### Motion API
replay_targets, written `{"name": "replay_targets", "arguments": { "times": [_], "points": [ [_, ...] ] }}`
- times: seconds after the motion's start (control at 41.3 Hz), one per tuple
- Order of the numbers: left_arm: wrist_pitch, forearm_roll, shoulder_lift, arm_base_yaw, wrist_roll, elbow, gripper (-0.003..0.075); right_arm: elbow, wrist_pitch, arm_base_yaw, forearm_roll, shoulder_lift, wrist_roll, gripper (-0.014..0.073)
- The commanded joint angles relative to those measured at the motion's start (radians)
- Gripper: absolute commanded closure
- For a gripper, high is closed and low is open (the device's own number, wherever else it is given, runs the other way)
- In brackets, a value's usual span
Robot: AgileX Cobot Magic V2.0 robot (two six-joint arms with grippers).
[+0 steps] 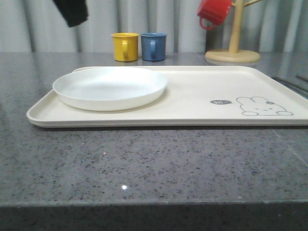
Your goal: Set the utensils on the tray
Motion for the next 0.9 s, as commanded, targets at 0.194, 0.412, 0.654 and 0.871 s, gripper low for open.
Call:
{"name": "replay_targets", "arguments": {
  "times": [0.194, 0.412, 0.654, 0.871],
  "points": [
    [-0.166, -0.031, -0.263, 0.294, -0.011, 0.255, 0.0739, -0.038, -0.075, -0.007, 0.000, 0.011, -0.005, -0.0024],
    [-0.427, -0.085, -0.476, 0.432, -0.011, 0.488, 0.0739, -0.038, -0.075, -0.007, 0.000, 0.011, -0.005, -0.0024],
    [-0.778, -0.085, -0.766, 0.419, -0.007, 0.780, 0.0739, -0.038, -0.075, -0.007, 0.000, 0.011, -0.005, -0.0024],
    [-0.973, -0.085, -1.069, 0.398, -0.007, 1.047, 0.0739, -0.038, -0.075, -0.007, 0.000, 0.011, -0.005, -0.0024]
  ]
}}
